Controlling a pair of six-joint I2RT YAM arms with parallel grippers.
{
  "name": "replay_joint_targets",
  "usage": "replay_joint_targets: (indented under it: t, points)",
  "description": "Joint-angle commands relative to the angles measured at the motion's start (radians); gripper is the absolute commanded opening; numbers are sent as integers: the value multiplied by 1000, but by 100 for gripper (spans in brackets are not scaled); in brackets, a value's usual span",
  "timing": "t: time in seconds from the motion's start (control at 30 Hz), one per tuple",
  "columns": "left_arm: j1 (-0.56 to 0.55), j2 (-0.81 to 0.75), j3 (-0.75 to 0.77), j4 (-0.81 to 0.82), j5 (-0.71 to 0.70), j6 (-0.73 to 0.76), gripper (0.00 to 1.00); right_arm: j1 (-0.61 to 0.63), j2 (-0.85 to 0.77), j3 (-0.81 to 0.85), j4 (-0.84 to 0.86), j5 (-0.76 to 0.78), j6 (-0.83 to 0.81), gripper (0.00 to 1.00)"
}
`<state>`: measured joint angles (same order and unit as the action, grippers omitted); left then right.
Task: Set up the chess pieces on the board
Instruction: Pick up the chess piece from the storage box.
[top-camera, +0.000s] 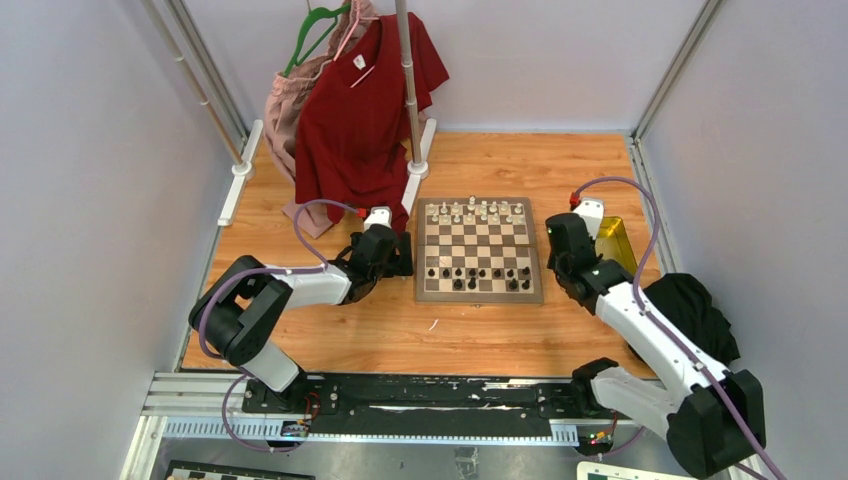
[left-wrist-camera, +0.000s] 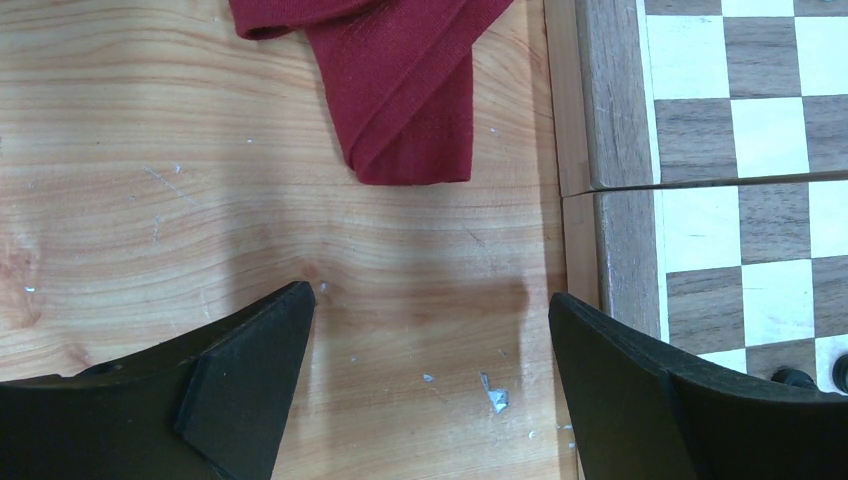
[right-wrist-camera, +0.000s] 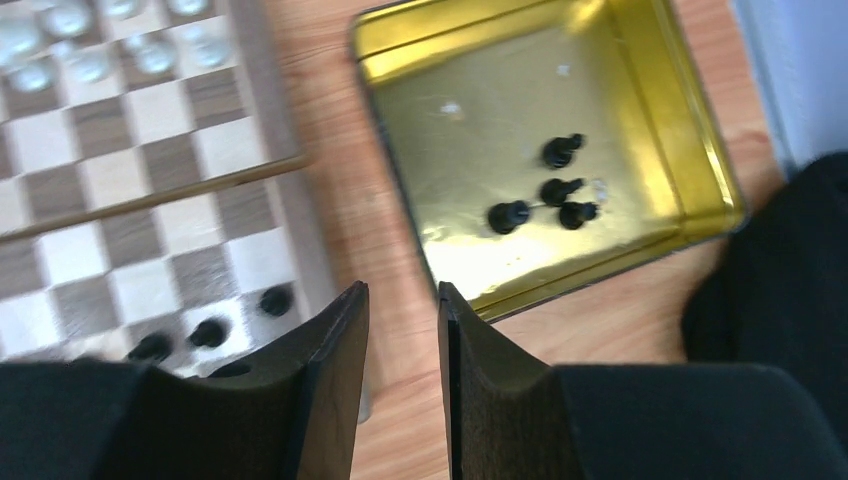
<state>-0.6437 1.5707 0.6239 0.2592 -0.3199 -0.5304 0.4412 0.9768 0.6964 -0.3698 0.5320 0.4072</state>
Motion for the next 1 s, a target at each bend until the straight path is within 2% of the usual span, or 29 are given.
replay_joint_targets:
  t: [0.0, 0.13, 0.43, 0.97]
  points:
    - [-5, -10, 15, 16, -7, 4, 93, -120, 50, 3, 23, 57, 36, 36]
    - [-5, -14, 13, 17, -5, 4, 93, -208, 104, -11, 77, 27, 40, 36]
    - [-5, -8, 15, 17, 1, 3, 93, -320, 222, -23, 158, -12, 32, 36]
    - [-5, 5, 21, 17, 8, 4, 93, -382, 349, -13, 211, -75, 48, 36]
